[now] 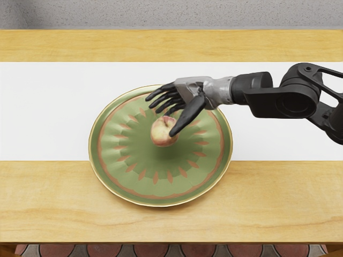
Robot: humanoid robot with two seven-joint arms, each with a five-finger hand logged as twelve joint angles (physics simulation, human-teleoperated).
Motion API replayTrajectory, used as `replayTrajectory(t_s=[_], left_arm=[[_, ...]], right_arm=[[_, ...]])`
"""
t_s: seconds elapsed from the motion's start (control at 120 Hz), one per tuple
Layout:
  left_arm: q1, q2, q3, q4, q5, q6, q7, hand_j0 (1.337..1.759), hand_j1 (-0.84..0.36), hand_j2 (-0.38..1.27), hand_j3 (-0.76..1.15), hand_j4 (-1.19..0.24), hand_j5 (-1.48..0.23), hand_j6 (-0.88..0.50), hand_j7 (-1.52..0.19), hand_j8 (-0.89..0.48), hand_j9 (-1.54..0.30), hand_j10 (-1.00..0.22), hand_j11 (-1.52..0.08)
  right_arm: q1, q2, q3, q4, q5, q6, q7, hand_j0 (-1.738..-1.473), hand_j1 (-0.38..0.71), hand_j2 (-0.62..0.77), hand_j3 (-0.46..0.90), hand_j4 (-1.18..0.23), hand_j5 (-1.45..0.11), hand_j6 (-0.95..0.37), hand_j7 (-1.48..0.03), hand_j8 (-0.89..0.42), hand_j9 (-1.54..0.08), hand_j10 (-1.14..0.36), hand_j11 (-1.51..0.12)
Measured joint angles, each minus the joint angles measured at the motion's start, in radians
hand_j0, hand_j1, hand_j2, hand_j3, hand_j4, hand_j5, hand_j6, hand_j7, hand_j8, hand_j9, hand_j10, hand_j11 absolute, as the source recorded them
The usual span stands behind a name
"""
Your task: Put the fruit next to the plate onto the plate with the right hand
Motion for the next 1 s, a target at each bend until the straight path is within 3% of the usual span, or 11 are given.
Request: replayTrajectory(t_s=[0.275, 0.383, 0.658, 1.0], left_arm=[[0.0, 0.0, 0.0, 0.0, 0.0, 0.0, 0.0, 1.658, 0.05, 0.05, 0.0, -0.25, -0.32, -0.25, -0.32, -0.25, -0.32, -0.25, -0.32], [0.0, 0.0, 0.0, 0.0, 0.0, 0.0, 0.0, 1.658, 0.05, 0.05, 0.0, -0.25, -0.32, -0.25, -0.32, -0.25, -0.32, -0.25, -0.32], [0.0, 0.0, 0.0, 0.0, 0.0, 0.0, 0.0, 1.658, 0.05, 0.05, 0.0, -0.25, -0.32, -0.25, -0.32, -0.25, -0.32, -0.25, -0.32], [0.0, 0.0, 0.0, 0.0, 0.0, 0.0, 0.0, 1.658, 0.05, 0.05, 0.0, -0.25, -0.32, -0.25, -0.32, -0.25, -0.32, -0.25, -0.32]], right_arm=[[0.0, -0.004, 0.012, 0.0, 0.013, -0.006, 0.0, -1.658, -0.17, 0.0, 0.0, -0.16, -0.2, -0.16, -0.2, -0.15, -0.2, -0.15, -0.2], [0.0, -0.042, 0.026, 0.009, 0.101, 0.033, 0.001, -1.658, -0.22, 0.0, 0.0, -0.11, -0.14, -0.11, -0.14, -0.1, -0.14, -0.1, -0.14], [-0.018, -0.288, 0.036, 0.06, 0.447, 0.256, 0.005, -1.658, -0.28, -0.01, 0.0, -0.06, -0.08, -0.06, -0.08, -0.06, -0.08, -0.06, -0.08], [-0.106, -0.55, 0.034, 0.068, 0.632, 0.299, 0.011, -1.658, -0.3, -0.01, 0.0, -0.04, -0.06, -0.04, -0.06, -0.04, -0.06, -0.04, -0.06]])
